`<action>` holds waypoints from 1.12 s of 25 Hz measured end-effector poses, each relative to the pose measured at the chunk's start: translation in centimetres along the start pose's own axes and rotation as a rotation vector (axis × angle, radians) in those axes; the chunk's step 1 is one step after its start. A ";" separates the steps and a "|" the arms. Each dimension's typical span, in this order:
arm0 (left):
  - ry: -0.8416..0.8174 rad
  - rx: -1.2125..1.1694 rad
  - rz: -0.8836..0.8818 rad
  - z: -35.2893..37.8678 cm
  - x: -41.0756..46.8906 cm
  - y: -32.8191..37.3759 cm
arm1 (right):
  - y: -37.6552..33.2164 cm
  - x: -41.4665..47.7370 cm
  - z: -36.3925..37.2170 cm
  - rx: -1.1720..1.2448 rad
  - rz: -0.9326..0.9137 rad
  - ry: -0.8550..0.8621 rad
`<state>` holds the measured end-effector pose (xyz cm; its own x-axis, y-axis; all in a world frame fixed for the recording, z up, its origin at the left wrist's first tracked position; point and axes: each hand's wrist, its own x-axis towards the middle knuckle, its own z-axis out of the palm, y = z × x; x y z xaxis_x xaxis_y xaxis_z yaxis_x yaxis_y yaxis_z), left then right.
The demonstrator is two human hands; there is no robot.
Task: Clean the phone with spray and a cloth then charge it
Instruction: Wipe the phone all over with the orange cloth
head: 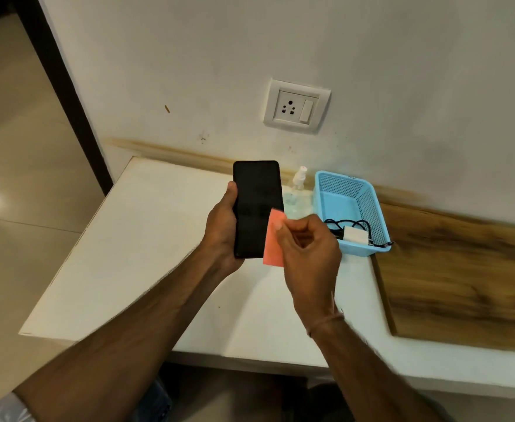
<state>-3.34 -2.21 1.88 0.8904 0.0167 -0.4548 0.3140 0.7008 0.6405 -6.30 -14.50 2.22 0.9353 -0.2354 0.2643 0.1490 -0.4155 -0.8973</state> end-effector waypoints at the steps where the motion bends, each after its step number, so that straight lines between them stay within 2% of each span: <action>1: -0.032 -0.036 -0.033 0.0 -0.1 0.2 | 0.3 -1.0 -0.5 -0.011 -0.002 -0.009; 4: -0.147 -0.154 -0.191 -0.1 -0.5 0.4 | 0.6 -2.4 -1.7 -0.168 -0.128 -0.044; 8: -0.147 -0.322 -0.272 -0.3 -0.3 0.9 | 0.6 -3.1 -3.0 -0.510 -0.398 -0.271; 10: -0.126 -0.356 -0.277 -0.1 -0.2 0.7 | 0.7 -2.8 -3.4 -0.692 -0.599 -0.223; 12: -0.111 -0.374 -0.286 0.2 -0.5 0.5 | 0.4 -2.4 -2.9 -0.709 -0.733 -0.193; 15: -0.126 -0.432 -0.319 0.4 -0.9 0.5 | -0.7 -2.5 -1.3 -0.663 -0.775 -0.281; 19: -0.113 -0.399 -0.290 0.1 -0.6 0.4 | -0.8 -1.9 -3.1 -0.786 -0.889 -0.323; 23: -0.069 -0.366 -0.247 -0.1 -0.3 0.8 | -0.3 -1.4 -5.0 -0.851 -0.789 -0.278; 28: -0.088 -0.391 -0.278 0.7 -0.7 -0.1 | -1.9 -3.7 -2.5 -0.741 -0.772 -0.312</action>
<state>-3.77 -2.79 2.64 0.8204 -0.2578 -0.5104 0.4116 0.8859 0.2141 -10.87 -15.07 3.79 0.7297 0.5001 0.4663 0.5940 -0.8015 -0.0699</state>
